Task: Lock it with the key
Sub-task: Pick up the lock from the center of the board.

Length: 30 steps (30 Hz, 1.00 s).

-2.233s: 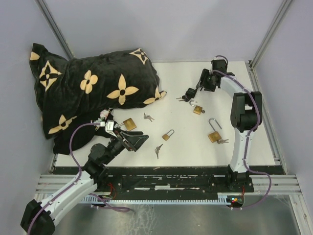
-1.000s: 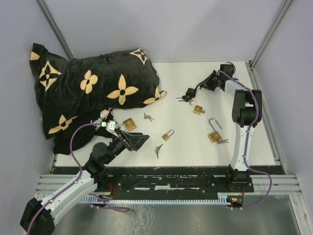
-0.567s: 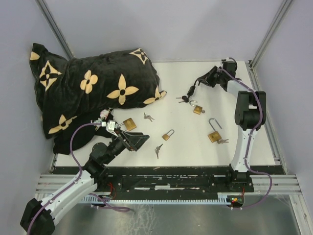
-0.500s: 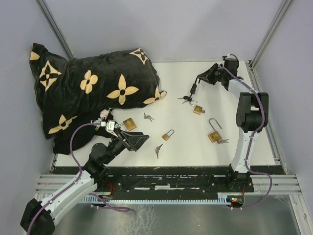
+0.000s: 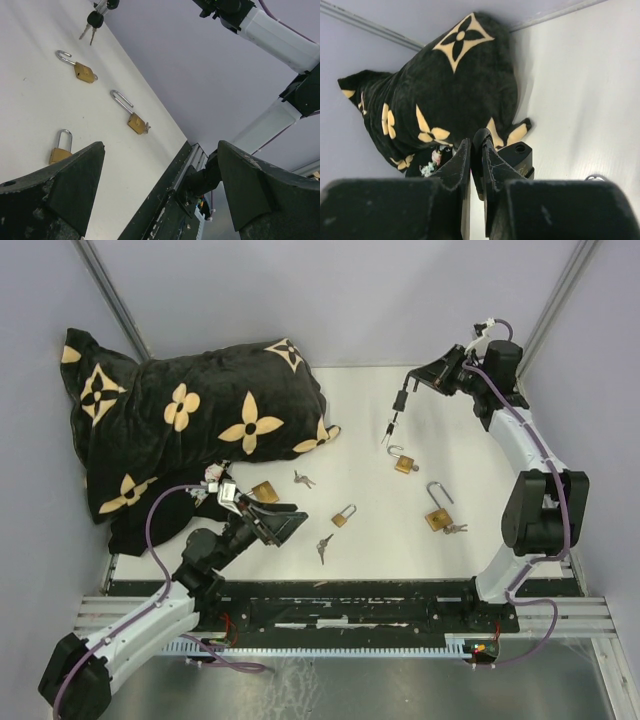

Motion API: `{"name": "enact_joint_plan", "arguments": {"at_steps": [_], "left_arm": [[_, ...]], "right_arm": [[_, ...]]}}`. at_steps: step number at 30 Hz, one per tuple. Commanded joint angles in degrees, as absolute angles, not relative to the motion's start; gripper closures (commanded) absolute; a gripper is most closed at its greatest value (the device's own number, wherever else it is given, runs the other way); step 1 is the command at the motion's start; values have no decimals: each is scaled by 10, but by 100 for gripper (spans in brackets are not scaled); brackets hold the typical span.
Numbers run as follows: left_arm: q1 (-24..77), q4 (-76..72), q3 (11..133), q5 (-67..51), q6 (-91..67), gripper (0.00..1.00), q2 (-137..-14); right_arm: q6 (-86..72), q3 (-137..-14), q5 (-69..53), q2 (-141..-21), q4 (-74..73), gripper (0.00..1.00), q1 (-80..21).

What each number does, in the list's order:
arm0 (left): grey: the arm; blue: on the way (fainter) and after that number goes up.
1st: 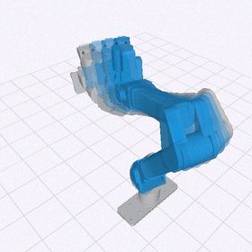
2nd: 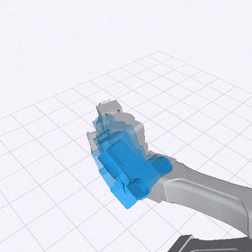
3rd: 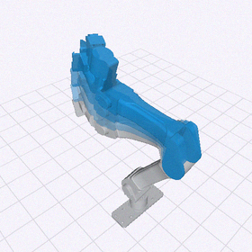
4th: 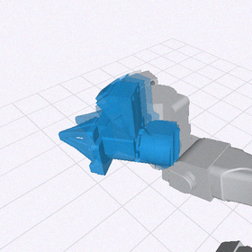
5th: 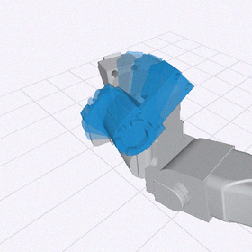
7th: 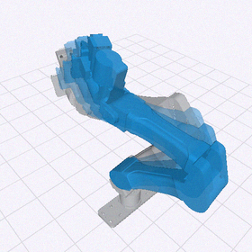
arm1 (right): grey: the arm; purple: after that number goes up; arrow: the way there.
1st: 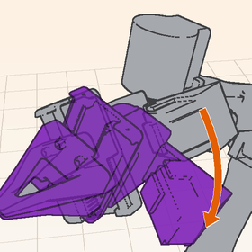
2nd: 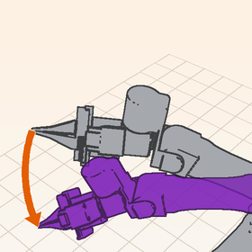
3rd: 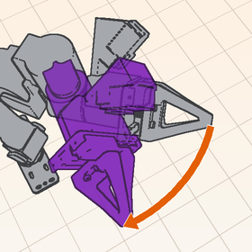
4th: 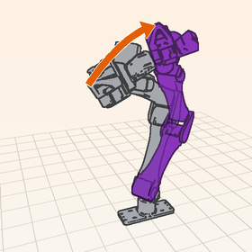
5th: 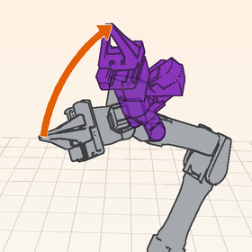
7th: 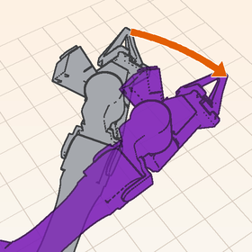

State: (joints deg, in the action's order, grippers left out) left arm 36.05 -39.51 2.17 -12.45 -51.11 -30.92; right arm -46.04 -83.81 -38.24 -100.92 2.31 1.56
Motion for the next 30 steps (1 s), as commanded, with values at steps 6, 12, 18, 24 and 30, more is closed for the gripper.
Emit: {"name": "enact_joint_plan", "arguments": {"at_steps": [6,12,18,24,30], "left_arm": [[359,-504,74,-175,-472,1,-369],[359,-552,76,-174,-470,1,-395],[359,-595,89,-185,-482,1,-441],[359,-637,97,-201,-499,1,-478],[359,-655,101,-203,-509,1,-499]], "right_arm": [[-451,-791,-454,-891,40,98,16],[-454,-748,-482,-838,40,98,13],[-456,-706,-506,-800,48,98,9],[-452,-670,-520,-771,59,98,-1],[-457,-636,-528,-750,88,98,-3]]}}
